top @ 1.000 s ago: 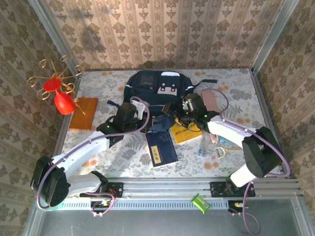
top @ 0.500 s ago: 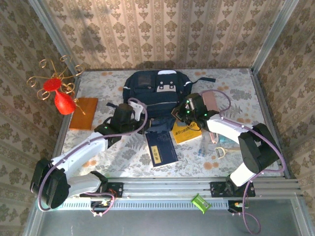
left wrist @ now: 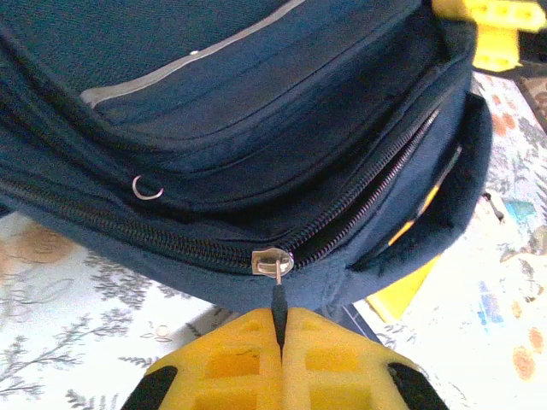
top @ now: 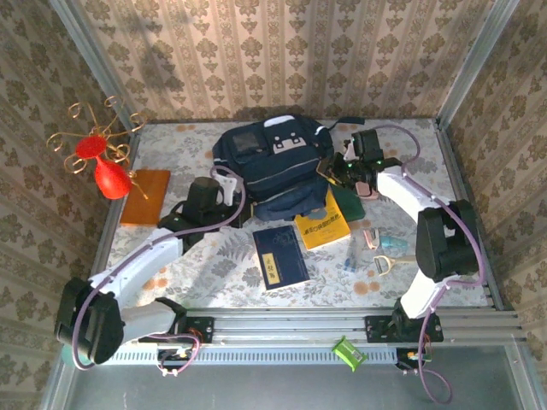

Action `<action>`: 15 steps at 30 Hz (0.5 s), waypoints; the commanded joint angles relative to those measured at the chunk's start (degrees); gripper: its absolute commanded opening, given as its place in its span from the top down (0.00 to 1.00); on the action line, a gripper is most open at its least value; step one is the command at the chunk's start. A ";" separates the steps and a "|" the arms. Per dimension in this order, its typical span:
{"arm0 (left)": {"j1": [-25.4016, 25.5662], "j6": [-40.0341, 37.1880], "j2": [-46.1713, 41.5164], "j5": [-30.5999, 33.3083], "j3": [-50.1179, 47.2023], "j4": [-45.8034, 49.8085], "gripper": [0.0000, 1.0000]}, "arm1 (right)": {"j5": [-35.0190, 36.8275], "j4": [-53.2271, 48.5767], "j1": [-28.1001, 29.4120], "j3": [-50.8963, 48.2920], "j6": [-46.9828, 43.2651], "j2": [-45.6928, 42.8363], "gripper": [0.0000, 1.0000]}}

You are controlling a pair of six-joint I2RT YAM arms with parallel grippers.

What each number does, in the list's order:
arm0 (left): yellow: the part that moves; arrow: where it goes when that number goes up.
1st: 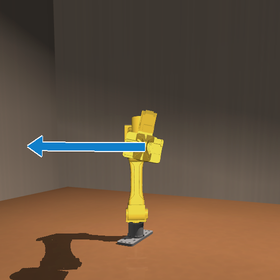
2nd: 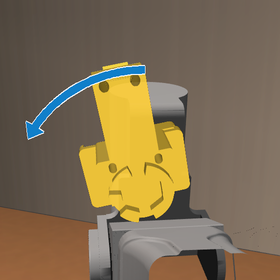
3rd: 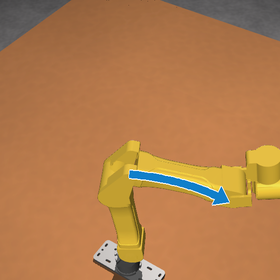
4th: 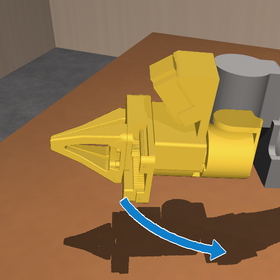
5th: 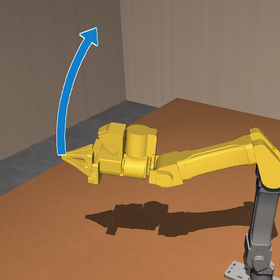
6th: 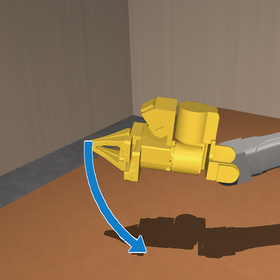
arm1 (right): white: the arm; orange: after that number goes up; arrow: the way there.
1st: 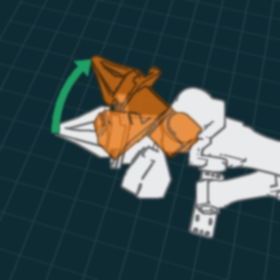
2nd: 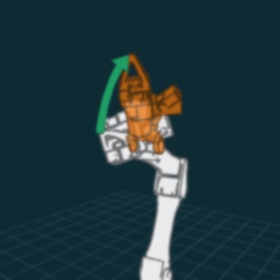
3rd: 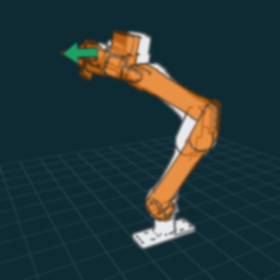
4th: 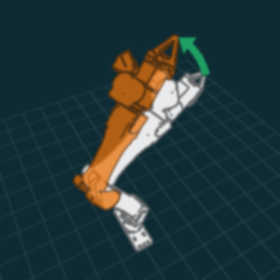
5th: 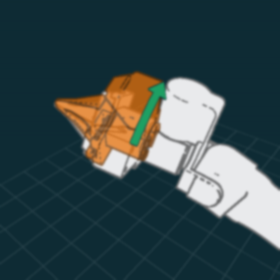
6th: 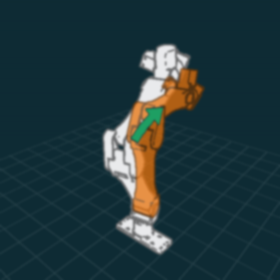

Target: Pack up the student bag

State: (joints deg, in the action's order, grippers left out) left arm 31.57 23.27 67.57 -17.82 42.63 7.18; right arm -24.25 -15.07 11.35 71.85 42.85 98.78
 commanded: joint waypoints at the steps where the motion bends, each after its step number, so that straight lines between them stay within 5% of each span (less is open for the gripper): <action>1: 1.82 3.19 0.84 -1.65 1.80 -4.13 1.00 | 7.20 -7.53 -0.89 2.99 -7.89 -2.06 0.44; 9: 5.12 4.04 2.64 0.30 2.25 -6.89 1.00 | 11.16 -5.44 7.25 -13.74 -1.17 -18.48 0.06; 15: 6.43 4.16 2.80 -0.28 2.57 -7.92 1.00 | 16.65 5.85 16.72 -25.81 12.85 -23.43 0.01</action>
State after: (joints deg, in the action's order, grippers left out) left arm 37.04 26.59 70.89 -17.10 42.68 3.53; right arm -12.14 -15.49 26.09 49.78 46.70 75.50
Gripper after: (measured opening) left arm 0.045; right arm 0.990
